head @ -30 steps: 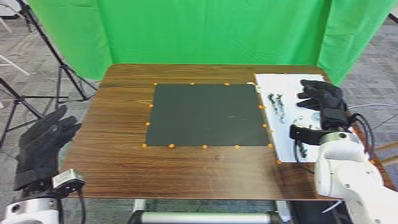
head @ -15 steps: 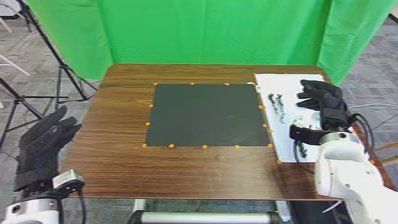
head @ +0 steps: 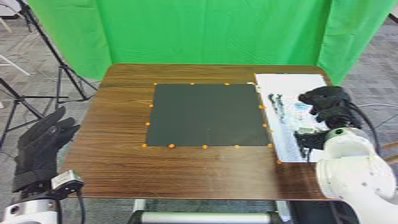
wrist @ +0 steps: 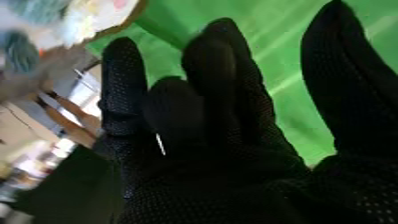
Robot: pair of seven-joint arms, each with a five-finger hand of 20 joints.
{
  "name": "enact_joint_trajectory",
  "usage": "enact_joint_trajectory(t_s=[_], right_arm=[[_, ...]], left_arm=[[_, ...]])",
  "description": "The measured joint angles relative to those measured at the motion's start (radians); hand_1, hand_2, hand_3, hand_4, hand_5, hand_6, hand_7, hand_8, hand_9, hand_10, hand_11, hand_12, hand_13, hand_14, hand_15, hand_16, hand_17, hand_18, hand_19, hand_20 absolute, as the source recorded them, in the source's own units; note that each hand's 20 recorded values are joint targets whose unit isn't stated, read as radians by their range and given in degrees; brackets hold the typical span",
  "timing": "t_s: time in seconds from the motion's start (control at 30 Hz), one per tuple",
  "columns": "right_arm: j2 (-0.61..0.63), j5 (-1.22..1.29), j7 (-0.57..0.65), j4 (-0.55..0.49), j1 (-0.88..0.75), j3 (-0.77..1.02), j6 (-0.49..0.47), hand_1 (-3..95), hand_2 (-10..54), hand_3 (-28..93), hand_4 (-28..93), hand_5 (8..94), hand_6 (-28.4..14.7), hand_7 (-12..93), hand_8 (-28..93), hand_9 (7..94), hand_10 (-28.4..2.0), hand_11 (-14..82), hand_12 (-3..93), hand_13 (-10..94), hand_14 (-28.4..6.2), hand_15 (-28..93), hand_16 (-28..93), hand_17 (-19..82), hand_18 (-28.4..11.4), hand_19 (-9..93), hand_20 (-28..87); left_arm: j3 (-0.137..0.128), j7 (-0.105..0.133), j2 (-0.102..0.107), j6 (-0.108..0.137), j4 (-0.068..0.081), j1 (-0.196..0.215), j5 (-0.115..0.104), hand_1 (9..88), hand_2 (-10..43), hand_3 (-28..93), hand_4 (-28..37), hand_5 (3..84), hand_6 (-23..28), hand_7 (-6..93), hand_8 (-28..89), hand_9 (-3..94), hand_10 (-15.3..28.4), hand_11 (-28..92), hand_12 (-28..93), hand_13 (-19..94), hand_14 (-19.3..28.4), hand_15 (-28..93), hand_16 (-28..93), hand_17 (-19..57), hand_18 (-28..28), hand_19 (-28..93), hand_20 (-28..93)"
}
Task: Arrange flowers
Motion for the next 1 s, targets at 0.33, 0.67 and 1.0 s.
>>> enact_joint_trajectory(t_s=[0.33, 0.67, 1.0], right_arm=[[-0.005, -0.338, 0.168, -0.094, -0.059, 0.095, -0.328, 36.4, -7.5, 73, -20, 65.3, -11.2, 32, -8, 76.6, -15.3, 73.8, 38.3, 83, -8.6, 90, 29, 51, -22.4, 93, 22], [-0.067, -0.152, 0.152, -0.129, -0.105, 0.169, -0.492, 36.7, -7.0, 72, -20, 67.0, -10.7, 33, -9, 78.4, -14.6, 73.2, 37.4, 85, -8.2, 89, 28, 51, -22.0, 93, 18], [-0.070, -0.224, 0.167, -0.129, -0.133, 0.082, -0.422, 36.7, -6.8, 72, -20, 66.8, -10.7, 32, -9, 78.4, -14.5, 72.4, 36.6, 85, -7.7, 88, 28, 51, -21.7, 93, 14]], left_arm=[[-0.023, -0.007, 0.004, -0.002, 0.000, 0.006, 0.008, 25.8, 3.2, 81, -20.1, 38.2, 8.1, 15.3, -11, 36.2, 19.5, 33, 7, 24, 26.6, 60, -16, -9.0, 21.7, 57, 1], [-0.035, -0.036, -0.015, -0.012, 0.000, 0.005, 0.040, 25.7, 3.2, 81, -20.1, 38.2, 8.2, 15.3, -11, 36.2, 19.5, 34, 7, 24, 26.7, 60, -15, -9.0, 21.7, 57, 1], [-0.036, -0.045, -0.025, -0.019, 0.000, 0.002, 0.050, 25.8, 3.2, 81, -20.1, 38.2, 8.2, 15.5, -11, 36.1, 19.6, 34, 7, 24, 26.8, 60, -16, -9.0, 21.7, 57, 1]])
